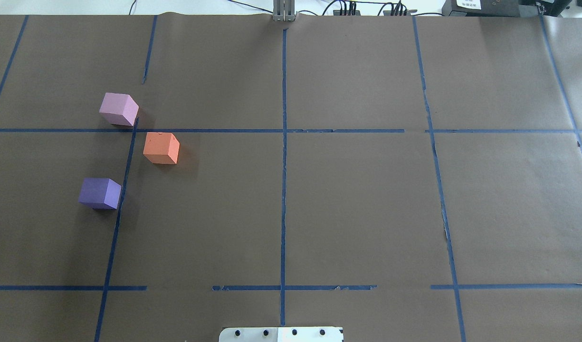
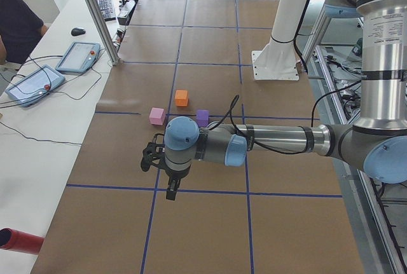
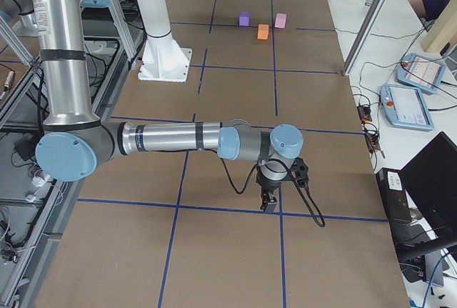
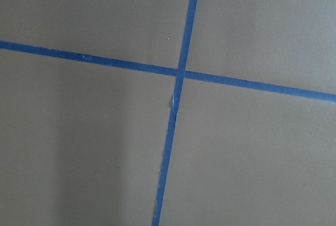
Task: Arrange blocks in a line
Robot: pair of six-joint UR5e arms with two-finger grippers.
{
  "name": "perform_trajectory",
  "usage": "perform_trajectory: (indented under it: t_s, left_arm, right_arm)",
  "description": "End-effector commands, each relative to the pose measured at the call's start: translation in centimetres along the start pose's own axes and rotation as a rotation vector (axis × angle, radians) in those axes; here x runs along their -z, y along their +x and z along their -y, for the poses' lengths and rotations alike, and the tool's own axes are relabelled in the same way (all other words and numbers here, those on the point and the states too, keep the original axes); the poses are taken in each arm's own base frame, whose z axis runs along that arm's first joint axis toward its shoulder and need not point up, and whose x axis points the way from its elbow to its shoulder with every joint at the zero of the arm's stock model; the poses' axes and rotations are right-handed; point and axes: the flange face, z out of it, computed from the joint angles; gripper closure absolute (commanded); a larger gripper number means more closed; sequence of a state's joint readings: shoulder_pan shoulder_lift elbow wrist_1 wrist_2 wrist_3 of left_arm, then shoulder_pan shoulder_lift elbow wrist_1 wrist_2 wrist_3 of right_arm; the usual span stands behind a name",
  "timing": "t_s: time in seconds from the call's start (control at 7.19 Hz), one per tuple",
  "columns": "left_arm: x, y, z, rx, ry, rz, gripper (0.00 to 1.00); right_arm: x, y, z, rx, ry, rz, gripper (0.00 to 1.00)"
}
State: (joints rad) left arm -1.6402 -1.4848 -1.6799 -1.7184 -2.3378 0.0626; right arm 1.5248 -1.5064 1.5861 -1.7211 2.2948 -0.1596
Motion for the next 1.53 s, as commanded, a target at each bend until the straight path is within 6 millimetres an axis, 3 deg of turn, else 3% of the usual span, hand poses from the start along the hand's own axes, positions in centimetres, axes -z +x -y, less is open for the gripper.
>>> perform_trajectory:
  t_s: [0.0, 0.83, 1.39]
  left_arm:
    - [-0.1, -0.1, -0.4, 0.008, -0.005, 0.0, 0.0]
    - [-0.3, 0.5, 0.0, 0.012, -0.004, -0.002, 0.0]
    - [-1.7, 0.9, -0.5, 0.05, -0.083, -0.014, 0.0]
  right_arm:
    - [0.0, 0.0, 0.0, 0.0, 0.0, 0.0, 0.0]
    - [0.0, 0.0, 0.0, 0.0, 0.0, 0.0, 0.0]
    - [0.0, 0.0, 0.0, 0.0, 0.0, 0.0, 0.0]
